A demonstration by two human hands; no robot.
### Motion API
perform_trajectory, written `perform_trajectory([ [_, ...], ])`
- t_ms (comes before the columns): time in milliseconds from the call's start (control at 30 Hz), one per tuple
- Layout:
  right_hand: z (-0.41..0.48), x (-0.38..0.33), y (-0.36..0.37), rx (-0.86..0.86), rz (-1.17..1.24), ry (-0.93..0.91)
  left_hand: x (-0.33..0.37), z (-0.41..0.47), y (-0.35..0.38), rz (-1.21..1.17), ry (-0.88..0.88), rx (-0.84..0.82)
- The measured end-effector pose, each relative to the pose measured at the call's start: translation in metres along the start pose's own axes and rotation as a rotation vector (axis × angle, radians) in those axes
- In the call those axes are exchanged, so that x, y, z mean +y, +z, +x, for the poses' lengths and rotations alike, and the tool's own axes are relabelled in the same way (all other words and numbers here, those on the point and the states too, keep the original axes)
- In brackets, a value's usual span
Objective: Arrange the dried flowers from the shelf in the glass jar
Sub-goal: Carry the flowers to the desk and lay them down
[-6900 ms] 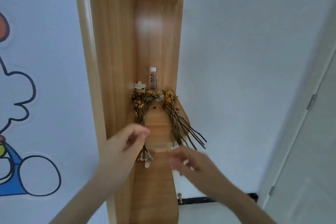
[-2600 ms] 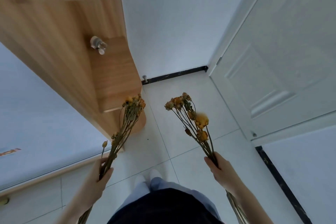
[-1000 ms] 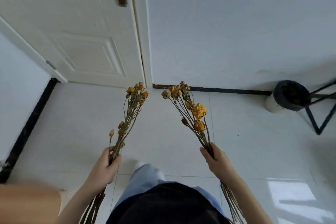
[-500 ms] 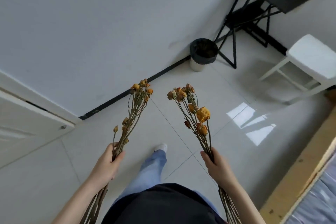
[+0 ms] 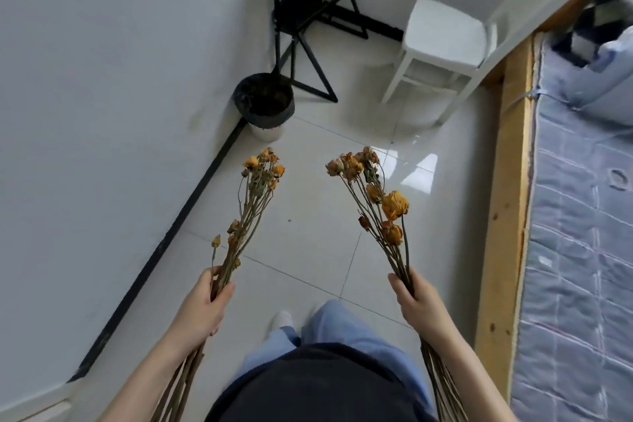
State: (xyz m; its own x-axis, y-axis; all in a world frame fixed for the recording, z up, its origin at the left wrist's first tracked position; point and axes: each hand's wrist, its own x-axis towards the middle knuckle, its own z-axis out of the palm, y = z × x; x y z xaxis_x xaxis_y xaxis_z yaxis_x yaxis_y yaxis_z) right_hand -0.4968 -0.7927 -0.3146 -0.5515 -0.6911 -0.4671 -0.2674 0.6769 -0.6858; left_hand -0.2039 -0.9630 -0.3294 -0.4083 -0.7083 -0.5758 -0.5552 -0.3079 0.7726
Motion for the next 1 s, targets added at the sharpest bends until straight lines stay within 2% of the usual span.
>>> perform_trajectory([
  [267, 0.089, -0.002, -0.046, 0.064, 0.04, 0.052, 0.065, 0.104, 0.028, 0.093, -0.01, -0.078],
  [600, 0.236, -0.017, -0.152, 0.05, 0.045, 0.036, 0.187, 0.23, 0.082, 0.088, 0.013, -0.058],
  [1000, 0.385, -0.03, -0.232, 0.116, 0.099, 0.095, 0.313, 0.399, 0.126, 0.156, 0.024, -0.162],
])
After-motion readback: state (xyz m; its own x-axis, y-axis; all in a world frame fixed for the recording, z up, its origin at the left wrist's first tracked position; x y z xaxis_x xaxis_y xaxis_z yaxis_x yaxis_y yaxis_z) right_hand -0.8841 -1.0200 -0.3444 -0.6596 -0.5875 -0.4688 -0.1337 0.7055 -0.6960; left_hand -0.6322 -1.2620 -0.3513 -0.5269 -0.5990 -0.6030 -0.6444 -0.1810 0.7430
